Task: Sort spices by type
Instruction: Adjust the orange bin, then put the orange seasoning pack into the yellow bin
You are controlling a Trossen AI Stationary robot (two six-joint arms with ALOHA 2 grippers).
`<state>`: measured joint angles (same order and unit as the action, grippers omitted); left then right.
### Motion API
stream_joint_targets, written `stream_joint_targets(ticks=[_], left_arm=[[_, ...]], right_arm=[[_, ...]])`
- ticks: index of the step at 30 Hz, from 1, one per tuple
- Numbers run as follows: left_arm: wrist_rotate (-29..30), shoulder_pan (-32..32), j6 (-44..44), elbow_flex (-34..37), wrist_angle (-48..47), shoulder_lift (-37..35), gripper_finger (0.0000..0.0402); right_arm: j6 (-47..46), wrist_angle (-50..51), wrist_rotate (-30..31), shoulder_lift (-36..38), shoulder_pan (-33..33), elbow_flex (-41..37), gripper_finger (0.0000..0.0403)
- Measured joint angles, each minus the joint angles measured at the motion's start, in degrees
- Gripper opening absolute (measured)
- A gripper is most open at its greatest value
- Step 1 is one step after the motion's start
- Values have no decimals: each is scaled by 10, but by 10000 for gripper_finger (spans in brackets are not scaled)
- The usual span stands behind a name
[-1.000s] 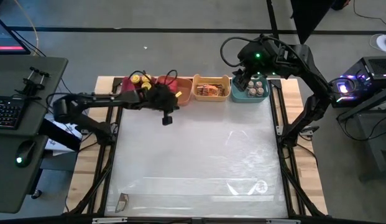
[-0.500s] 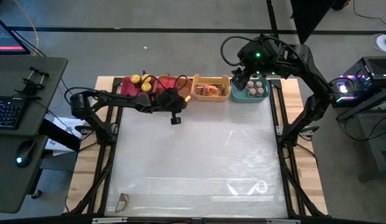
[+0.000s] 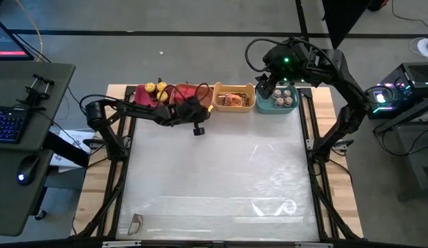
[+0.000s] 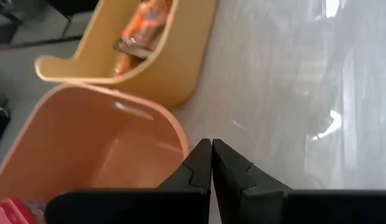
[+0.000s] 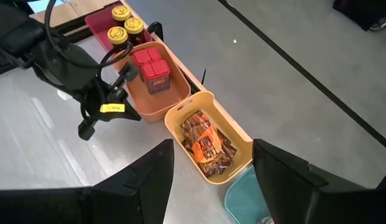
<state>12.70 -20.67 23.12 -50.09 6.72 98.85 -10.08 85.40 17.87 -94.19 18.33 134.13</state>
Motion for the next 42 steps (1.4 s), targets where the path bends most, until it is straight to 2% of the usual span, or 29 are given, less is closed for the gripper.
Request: stream_joint_targets(ticks=[15, 18, 21, 25, 30, 33, 35, 38, 42], left_arm=[[-1, -44, 43, -1, 81, -6, 0], [1, -33, 29, -4, 29, -48, 0], [-1, -13, -7, -24, -88, -120, 0], [-12, 28, -122, -46, -275, -242, 0], [-106, 109, -319, -38, -505, -383, 2], [-147, 187, -457, -30, -597, -444, 17], [-162, 249, -555, -29, -610, -466, 36], [-169, 344, -679, -29, -572, -473, 74], [-206, 441, -777, -29, -495, -438, 135]], right_arm=[[0, 0, 0, 0, 0, 0, 212], [0, 1, -1, 0, 0, 0, 212], [14, 1, -3, 0, 0, 0, 212], [37, -9, -3, -1, 1, 0, 212], [83, -43, -4, -8, 14, 0, 212], [119, -57, -8, -16, 25, 1, 212], [136, -63, -20, -24, 35, 1, 212], [140, -64, -50, -37, 46, 1, 212], [135, -62, -96, -53, 50, 1, 212]])
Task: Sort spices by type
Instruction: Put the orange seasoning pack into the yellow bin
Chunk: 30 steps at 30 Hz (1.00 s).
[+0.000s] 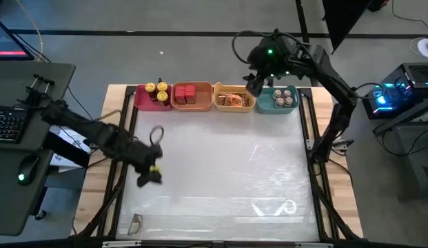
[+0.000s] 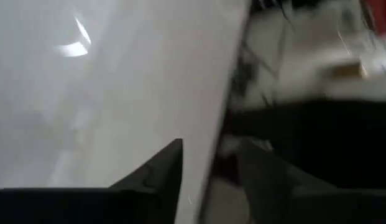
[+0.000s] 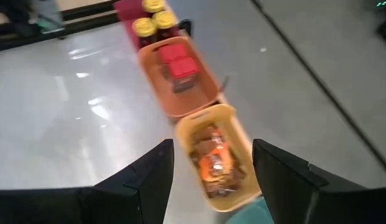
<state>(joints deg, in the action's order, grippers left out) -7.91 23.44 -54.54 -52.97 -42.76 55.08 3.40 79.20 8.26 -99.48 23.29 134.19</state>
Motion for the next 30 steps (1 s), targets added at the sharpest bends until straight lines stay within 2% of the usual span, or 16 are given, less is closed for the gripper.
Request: stream_joint_targets(ticks=[5, 8, 16, 23, 26, 30], left_arm=[[-83, 99, -50, -18, -16, 67, 200], [-102, 155, -102, -26, -44, 97, 222], [-100, 270, -351, -26, -116, 140, 229], [-61, 353, -453, -26, -89, 166, 230], [-56, 366, -479, -26, -75, 174, 230], [-13, 365, -508, -26, -58, 173, 230]], right_arm=[[-46, 2, -53, -7, -17, 0, 212], [-98, 2, -57, -7, -46, 0, 212], [-227, 0, -2, -15, -146, 0, 212], [-310, 1, 20, -20, -195, -1, 212], [-319, 11, 37, -22, -204, -1, 212], [-318, 14, 38, -21, -205, -1, 212]])
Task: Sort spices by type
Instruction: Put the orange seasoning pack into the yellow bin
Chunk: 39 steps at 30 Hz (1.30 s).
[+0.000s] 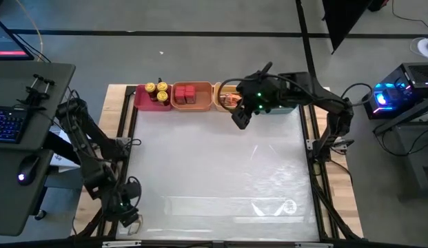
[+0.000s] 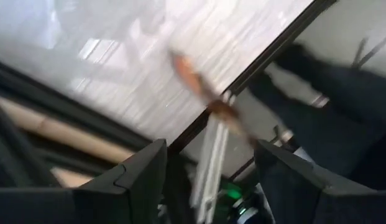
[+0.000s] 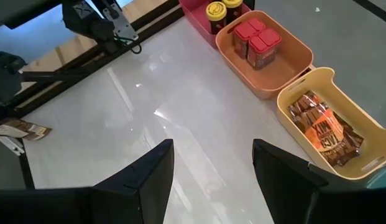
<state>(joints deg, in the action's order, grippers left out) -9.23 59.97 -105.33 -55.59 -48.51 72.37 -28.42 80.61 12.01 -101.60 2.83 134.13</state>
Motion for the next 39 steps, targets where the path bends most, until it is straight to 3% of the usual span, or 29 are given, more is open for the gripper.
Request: stream_joint_targets(ticks=[4, 10, 20, 32, 36, 39], left_arm=[[31, -4, -37, 0, 28, 1, 229], [8, -2, -84, 0, 46, 27, 215], [7, -3, -108, 0, 117, 104, 194], [16, -5, -116, 0, 120, 170, 187], [17, -5, -94, 0, 117, 171, 135], [25, -5, -46, 0, 119, 166, 52]], right_arm=[[14, 9, 0, 0, 0, 0, 212], [39, 35, 0, 0, 0, 0, 212], [79, 56, 0, 0, 0, 0, 212], [94, 57, -1, 0, 0, 0, 212], [94, 57, -1, 0, 0, 0, 212], [94, 58, -2, 0, 0, 0, 212]])
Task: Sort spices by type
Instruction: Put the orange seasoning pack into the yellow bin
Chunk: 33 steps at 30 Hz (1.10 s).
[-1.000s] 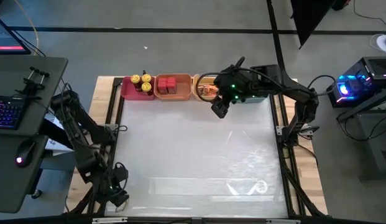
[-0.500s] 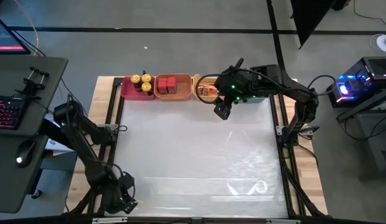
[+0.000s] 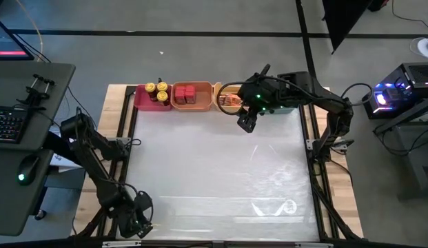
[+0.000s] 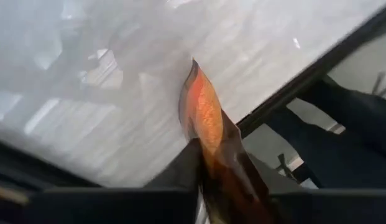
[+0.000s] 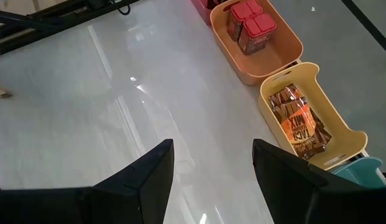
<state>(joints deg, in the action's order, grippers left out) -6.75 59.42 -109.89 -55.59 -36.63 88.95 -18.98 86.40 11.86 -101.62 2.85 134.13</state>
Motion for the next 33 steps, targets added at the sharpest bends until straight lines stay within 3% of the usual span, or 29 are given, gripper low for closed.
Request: stream_joint_targets(ticks=[2, 9, 13, 17, 21, 24, 28, 33], left_arm=[[25, 0, 27, 0, 1, -10, 17], [197, -57, 155, 0, -60, -121, 5], [272, -151, 301, 0, -96, -201, 3], [287, -300, 497, 0, -55, -241, 1], [219, -482, 704, 0, 82, -225, 1], [136, -613, 790, 0, 200, -190, 1], [29, -770, 799, -6, 346, -119, 0], [-52, -875, 795, -109, 353, 23, 0]], right_arm=[[0, 1, 0, 0, 0, 0, 212], [-1, 2, -1, 3, 0, 0, 212], [-32, 12, -11, 19, -3, 0, 212], [-88, 38, 27, 47, -22, 0, 212], [-126, 37, 95, 73, -49, 0, 212], [-135, 36, 135, 87, -62, 0, 212], [-115, 37, 180, 95, -61, 1, 212], [-28, 35, 207, 95, -32, 1, 212]])
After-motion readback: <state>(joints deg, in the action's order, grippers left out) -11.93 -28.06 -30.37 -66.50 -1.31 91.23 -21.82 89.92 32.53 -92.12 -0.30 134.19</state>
